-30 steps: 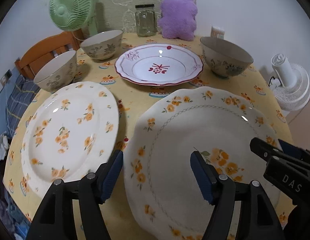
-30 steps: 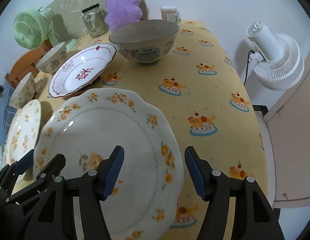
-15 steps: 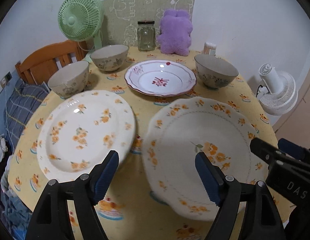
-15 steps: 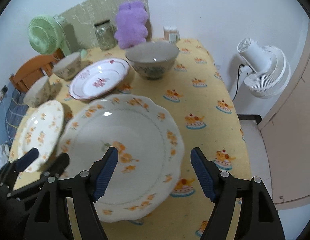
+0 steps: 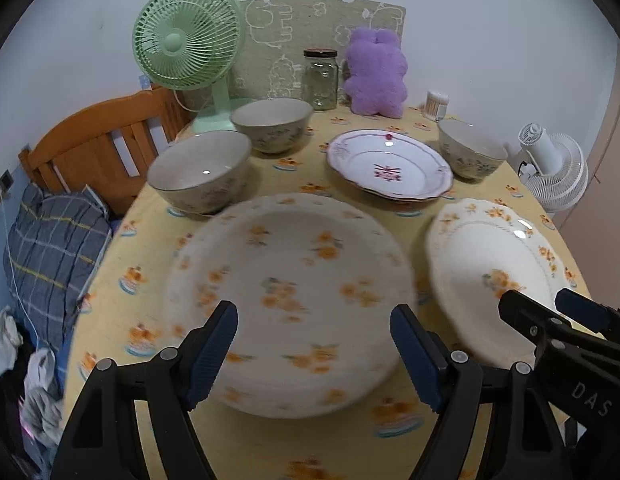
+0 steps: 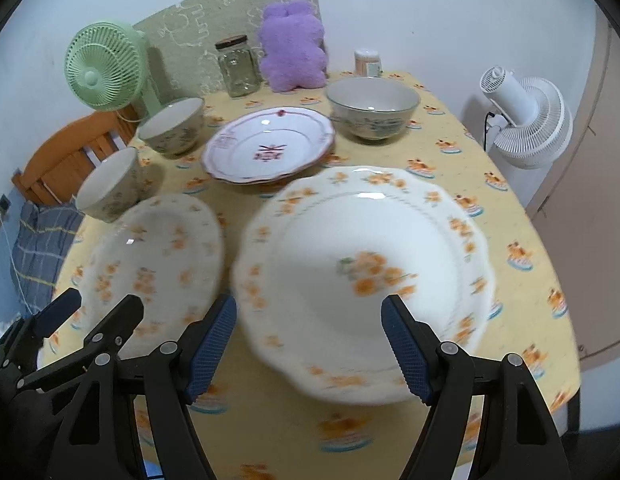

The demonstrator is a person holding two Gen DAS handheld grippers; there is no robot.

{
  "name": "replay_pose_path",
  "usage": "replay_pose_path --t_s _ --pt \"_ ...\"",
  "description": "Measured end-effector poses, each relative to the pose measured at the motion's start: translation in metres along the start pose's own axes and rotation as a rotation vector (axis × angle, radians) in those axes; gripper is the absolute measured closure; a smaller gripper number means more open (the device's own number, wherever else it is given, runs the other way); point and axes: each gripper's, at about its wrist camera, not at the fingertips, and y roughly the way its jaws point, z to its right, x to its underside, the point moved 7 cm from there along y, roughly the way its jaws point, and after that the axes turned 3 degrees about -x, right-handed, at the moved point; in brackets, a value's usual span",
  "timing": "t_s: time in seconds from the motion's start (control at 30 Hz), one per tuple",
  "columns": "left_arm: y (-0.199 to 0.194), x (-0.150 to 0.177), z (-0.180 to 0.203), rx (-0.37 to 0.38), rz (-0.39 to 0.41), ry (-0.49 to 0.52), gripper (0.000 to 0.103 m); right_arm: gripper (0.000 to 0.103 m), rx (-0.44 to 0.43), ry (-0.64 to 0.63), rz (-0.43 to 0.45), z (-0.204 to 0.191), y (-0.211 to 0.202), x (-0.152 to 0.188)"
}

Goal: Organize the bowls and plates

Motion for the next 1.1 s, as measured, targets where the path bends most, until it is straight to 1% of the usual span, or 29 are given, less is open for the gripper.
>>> replay_pose_path --t_s 0.07,0.13,0.27,0.33,0.53,0.6,0.67,0.77,0.9,1.1 --pt "0.001 -0.002 -0.017 0.006 0.010 0.007 0.023 0.025 0.007 0.015 -0.010 -0.017 0.004 0.004" --pt "0.004 -0.002 -0.032 0.012 0.010 0.012 0.023 0.025 0.035 0.031 -0.026 -0.029 0.008 0.007" --pt "0.010 -0.002 -0.053 0.012 0.002 0.023 0.023 0.025 0.040 0.041 -0.034 -0.050 0.014 0.008" --pt "0.015 -0.003 -0.061 0.014 -0.004 0.017 0.023 0.025 0.036 0.036 -0.037 -0.061 0.018 0.007" --pt "0.038 -0.004 -0.077 -0.001 -0.046 0.006 0.023 0.026 0.028 0.042 -0.050 -0.076 0.039 -0.001" --pt "0.046 -0.006 -0.079 0.000 -0.054 0.005 0.023 0.032 0.024 0.046 -0.058 -0.078 0.048 -0.003" --pt "0.056 -0.008 -0.080 -0.006 -0.060 0.018 0.023 0.035 0.018 0.056 -0.081 -0.079 0.060 -0.003" --pt "0.068 -0.012 -0.082 -0.013 -0.074 0.020 0.023 0.049 0.012 0.074 -0.123 -0.079 0.078 -0.002" --pt "0.081 -0.014 -0.082 -0.018 -0.097 0.018 0.023 0.049 0.008 0.093 -0.151 -0.077 0.093 -0.003" --pt "0.097 -0.015 -0.080 -0.028 -0.129 0.011 0.024 0.049 0.016 0.069 -0.179 -0.077 0.110 -0.007"
